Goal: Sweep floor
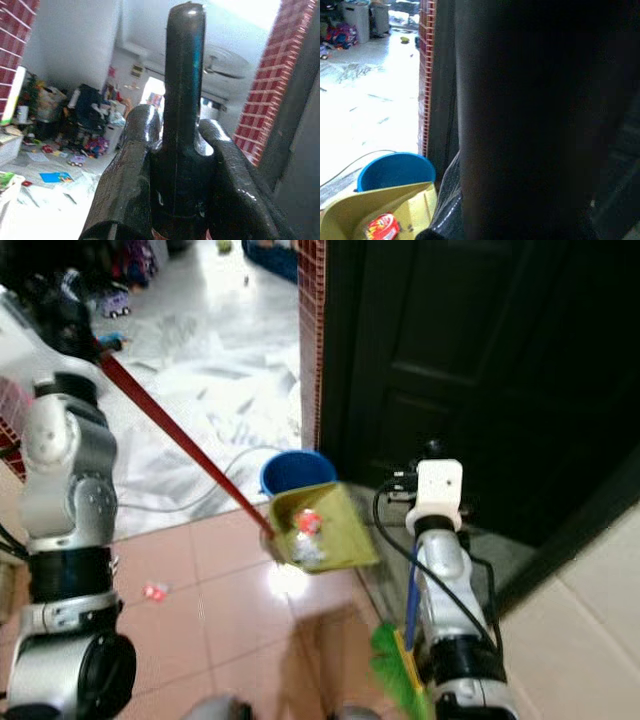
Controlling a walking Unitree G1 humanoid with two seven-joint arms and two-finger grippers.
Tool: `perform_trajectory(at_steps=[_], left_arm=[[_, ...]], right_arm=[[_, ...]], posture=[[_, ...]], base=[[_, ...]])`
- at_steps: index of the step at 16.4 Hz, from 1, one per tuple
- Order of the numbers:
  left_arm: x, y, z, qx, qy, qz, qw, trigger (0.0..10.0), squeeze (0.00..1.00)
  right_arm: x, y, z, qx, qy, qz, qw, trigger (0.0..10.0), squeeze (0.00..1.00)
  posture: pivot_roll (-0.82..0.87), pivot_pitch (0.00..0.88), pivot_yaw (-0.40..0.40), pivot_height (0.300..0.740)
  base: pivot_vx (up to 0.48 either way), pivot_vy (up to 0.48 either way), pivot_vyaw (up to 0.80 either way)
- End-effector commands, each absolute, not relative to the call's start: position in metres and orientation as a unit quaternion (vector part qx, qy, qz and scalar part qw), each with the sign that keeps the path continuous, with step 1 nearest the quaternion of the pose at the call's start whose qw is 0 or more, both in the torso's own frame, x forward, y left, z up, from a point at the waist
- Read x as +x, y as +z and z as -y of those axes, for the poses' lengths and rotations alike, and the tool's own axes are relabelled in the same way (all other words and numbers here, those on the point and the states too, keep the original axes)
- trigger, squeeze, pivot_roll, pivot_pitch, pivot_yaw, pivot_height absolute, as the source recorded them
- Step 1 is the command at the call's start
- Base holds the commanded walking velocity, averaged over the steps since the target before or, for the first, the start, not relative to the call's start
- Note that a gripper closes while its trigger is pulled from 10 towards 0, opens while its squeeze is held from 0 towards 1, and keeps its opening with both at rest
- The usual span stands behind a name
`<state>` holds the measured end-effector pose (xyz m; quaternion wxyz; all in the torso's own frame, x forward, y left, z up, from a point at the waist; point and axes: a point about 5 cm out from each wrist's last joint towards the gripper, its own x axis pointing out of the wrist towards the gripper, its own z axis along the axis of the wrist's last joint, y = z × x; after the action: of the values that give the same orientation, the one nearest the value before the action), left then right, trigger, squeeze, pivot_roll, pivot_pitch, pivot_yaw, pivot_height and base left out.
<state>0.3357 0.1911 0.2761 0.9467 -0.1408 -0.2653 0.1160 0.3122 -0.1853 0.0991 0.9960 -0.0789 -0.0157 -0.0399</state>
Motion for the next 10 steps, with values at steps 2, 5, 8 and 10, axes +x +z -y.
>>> perform_trajectory(at_steps=[2,5,8,10], left_arm=[[0.333,0.296,-0.205,-0.121,0.152,0.311,0.93,10.0,0.0],[0.334,0.298,-0.211,-0.104,0.175,0.315,0.927,10.0,0.0],[0.336,0.301,-0.211,-0.077,0.18,0.329,0.924,10.0,0.0],[0.336,0.3,-0.209,-0.067,0.187,0.328,0.923,10.0,0.0]], right_arm=[[0.317,0.109,0.18,-0.084,-0.029,0.037,0.995,10.0,0.0],[0.317,0.108,0.179,-0.084,-0.028,0.037,0.995,10.0,0.0],[0.317,0.107,0.179,-0.084,-0.028,0.037,0.995,10.0,0.0],[0.316,0.107,0.179,-0.084,-0.028,0.037,0.995,10.0,0.0]], posture=[[0.0,0.0,0.007,0.74],[0.0,0.0,0.008,0.74],[0.0,0.0,0.009,0.74],[0.0,0.0,0.011,0.74]], base=[[0.431,0.0,0.0],[0.431,0.0,0.0],[0.431,0.0,0.0],[0.431,0.0,0.0]])
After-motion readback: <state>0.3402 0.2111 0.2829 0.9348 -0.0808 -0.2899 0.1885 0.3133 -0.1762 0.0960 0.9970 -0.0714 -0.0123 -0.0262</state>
